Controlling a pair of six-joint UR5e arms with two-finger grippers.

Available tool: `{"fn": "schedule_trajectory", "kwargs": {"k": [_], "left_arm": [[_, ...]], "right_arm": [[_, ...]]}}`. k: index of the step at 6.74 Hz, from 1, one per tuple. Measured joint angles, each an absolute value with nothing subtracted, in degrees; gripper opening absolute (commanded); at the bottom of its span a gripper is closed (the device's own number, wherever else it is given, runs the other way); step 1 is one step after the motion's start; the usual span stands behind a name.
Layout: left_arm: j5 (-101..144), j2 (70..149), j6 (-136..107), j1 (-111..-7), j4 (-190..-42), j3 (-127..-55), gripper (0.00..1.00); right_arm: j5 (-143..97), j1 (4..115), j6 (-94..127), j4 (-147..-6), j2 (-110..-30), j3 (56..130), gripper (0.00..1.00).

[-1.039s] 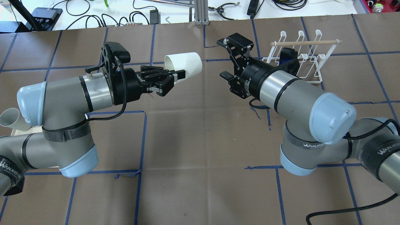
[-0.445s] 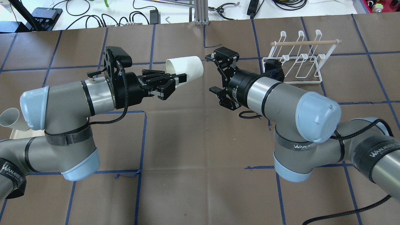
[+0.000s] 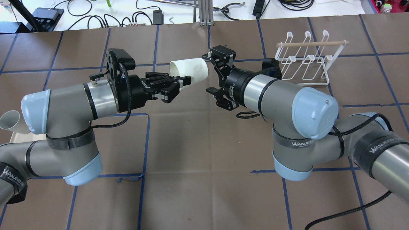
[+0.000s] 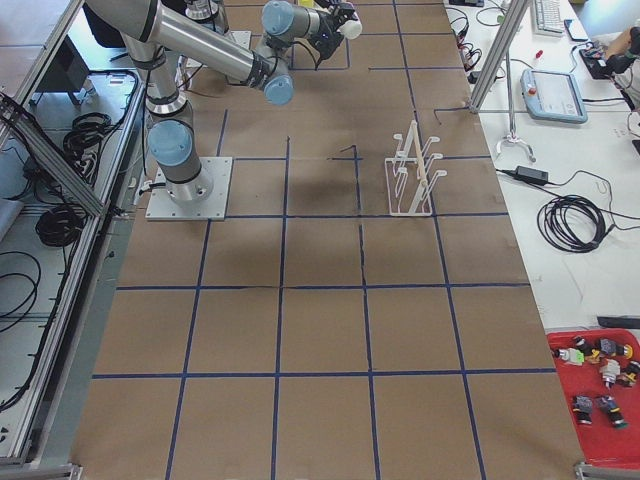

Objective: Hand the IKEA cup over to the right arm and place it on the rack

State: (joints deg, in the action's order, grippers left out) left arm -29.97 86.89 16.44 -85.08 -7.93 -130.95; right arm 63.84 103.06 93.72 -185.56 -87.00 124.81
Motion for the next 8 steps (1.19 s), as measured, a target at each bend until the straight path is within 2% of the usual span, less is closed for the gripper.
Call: {"fn": "schedule_trajectory", "kwargs": {"k": [3, 4, 5, 8], "left_arm": [[-29.97, 86.92, 15.83, -85.08, -7.91, -130.90, 0.00], [-29.97, 86.92, 15.68, -85.08, -7.88, -130.88, 0.00], [-29.97, 86.92, 15.62, -85.08, -7.85, -130.88, 0.00], [-29.97, 86.92, 15.56, -85.07, -7.81, -130.86, 0.02]], "right_arm": [[64.05, 105.04, 93.69, -185.37, -83.22, 120.85, 0.97], [64.07, 105.42, 93.69, -185.36, -82.42, 119.92, 0.91], [64.03, 105.60, 93.67, -185.36, -82.07, 119.50, 0.81], [63.56, 105.72, 93.31, -185.43, -81.91, 119.58, 0.40]]}}
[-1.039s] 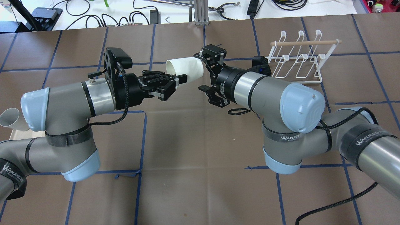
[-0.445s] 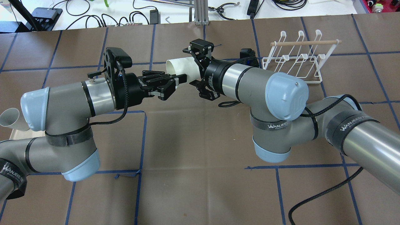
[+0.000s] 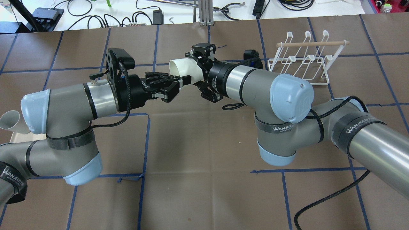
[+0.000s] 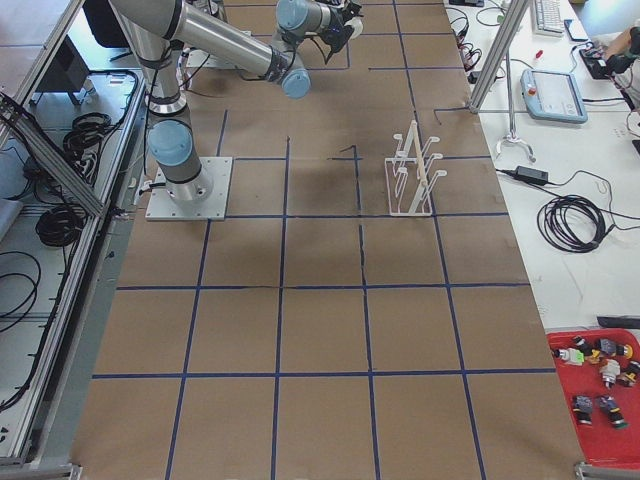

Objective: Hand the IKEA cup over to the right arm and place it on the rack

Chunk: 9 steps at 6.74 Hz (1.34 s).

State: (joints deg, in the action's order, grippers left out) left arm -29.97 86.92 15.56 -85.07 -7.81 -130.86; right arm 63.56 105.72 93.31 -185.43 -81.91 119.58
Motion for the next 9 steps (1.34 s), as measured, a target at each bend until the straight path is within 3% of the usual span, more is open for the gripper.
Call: {"fn": "schedule_trajectory", "kwargs": {"k": [1, 3, 5, 9], "left_arm": [[-29.99, 86.92, 15.56, -85.07, -7.82, -130.86, 0.29], [-30.15, 86.94, 15.55, -85.00, -7.74, -130.57, 0.99], [-30.51, 87.02, 14.80, -84.80, -7.67, -130.19, 0.99], [-30.95, 85.72, 11.73, -78.11, -8.02, -130.32, 1.00]], "right_arm": [[63.42, 105.73, 93.17, -185.44, -81.91, 119.60, 0.38], [63.33, 105.76, 93.01, -185.52, -81.93, 119.61, 0.34], [63.37, 105.73, 92.99, -185.47, -81.91, 119.60, 0.33], [63.92, 102.86, 87.71, -185.54, -81.62, 118.84, 0.22]]}}
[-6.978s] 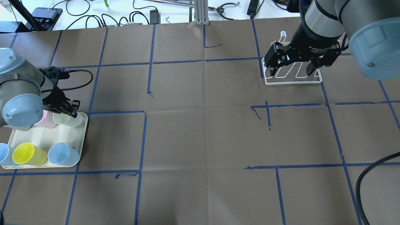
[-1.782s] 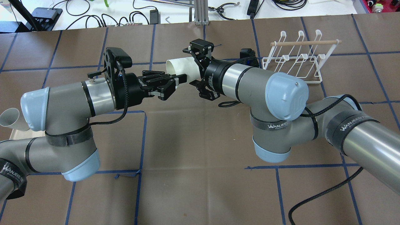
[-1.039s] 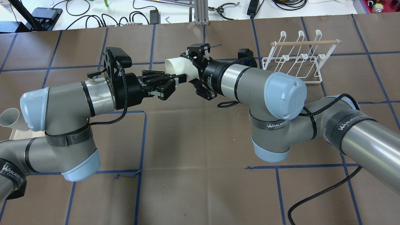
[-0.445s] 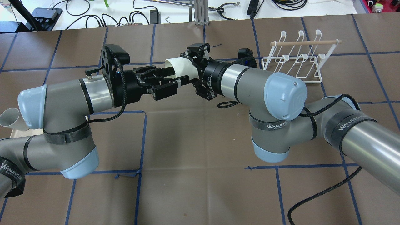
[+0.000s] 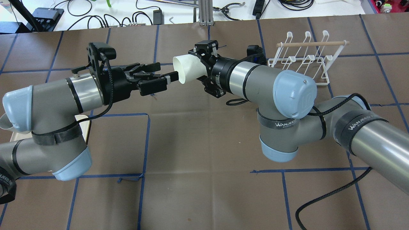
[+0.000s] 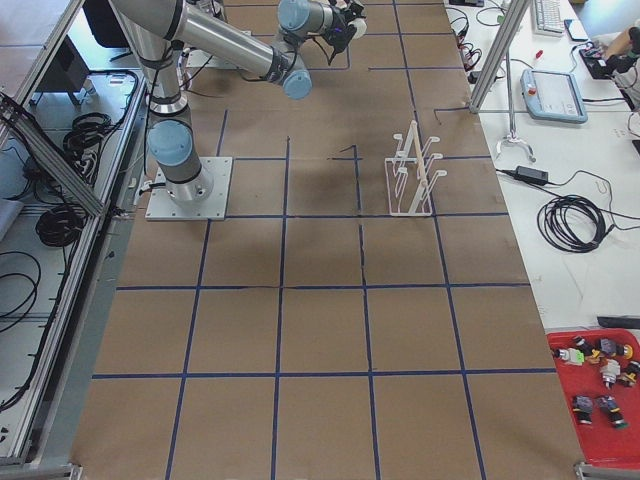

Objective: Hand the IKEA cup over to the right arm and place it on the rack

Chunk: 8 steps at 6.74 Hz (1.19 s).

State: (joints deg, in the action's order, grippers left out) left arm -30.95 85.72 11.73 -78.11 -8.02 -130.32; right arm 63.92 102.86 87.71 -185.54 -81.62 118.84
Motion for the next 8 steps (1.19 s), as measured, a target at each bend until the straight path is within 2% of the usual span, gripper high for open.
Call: {"fn": "schedule_trajectory", "kwargs": {"k": [3, 5, 8], "left_arm": [[-40.42, 83.87, 8.20, -71.40, -13.54, -127.85, 1.00], [-53.81, 84.55, 4.30, -71.78, -25.99, -119.91, 1.00], [-77.00, 88.80, 0.15, -80.58, -51.61, -104.13, 1.00]], "right_arm": [[63.82, 92.34, 66.99, -185.90, -81.68, 117.12, 0.19], [64.47, 87.86, 48.93, -186.04, -80.11, 114.36, 0.18], [69.55, 83.15, 23.31, -190.43, -74.83, 109.80, 0.17]]}}
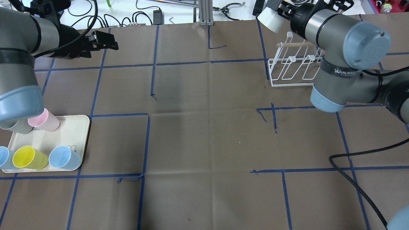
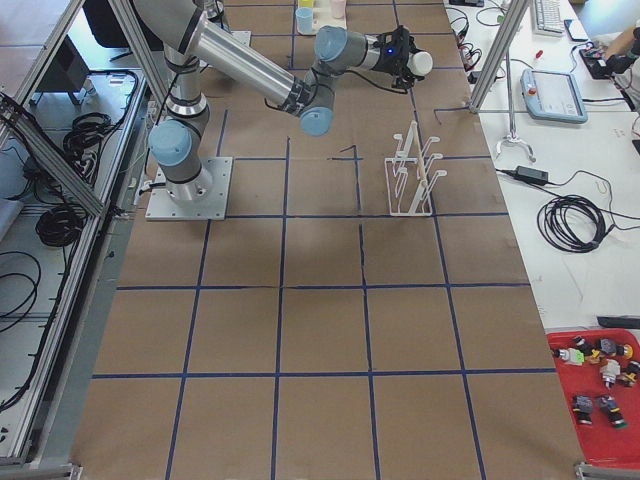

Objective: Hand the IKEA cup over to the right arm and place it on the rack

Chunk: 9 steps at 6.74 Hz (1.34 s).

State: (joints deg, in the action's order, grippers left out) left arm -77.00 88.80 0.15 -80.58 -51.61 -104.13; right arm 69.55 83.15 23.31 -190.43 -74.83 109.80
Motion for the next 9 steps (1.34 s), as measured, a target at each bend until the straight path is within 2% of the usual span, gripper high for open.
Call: {"fn": "schedule_trajectory", "kwargs": {"k": [2, 4, 7, 9], "left_arm": [[-88.05, 92.44, -3.10, -86.95, -70.85, -93.47, 1.00], [-90.39, 91.12, -2.84, -88.43, -87.98, -87.16, 1.00], [-90.83, 83.67, 4.67, -85.43, -96.19, -89.90, 1.00], [-90.73, 78.08, 17.45, -75.65, -96.73, -97.26, 0.99]], "right_arm": [[74.91, 82.17, 13.25, -194.15, -69.03, 105.67, 0.17], [78.13, 82.07, 6.68, -195.76, -65.70, 104.10, 0.17], [79.59, 82.04, 2.04, -201.60, -59.84, 103.83, 0.17], [79.55, 81.93, 1.70, -203.64, -57.22, 103.85, 0.17]]}}
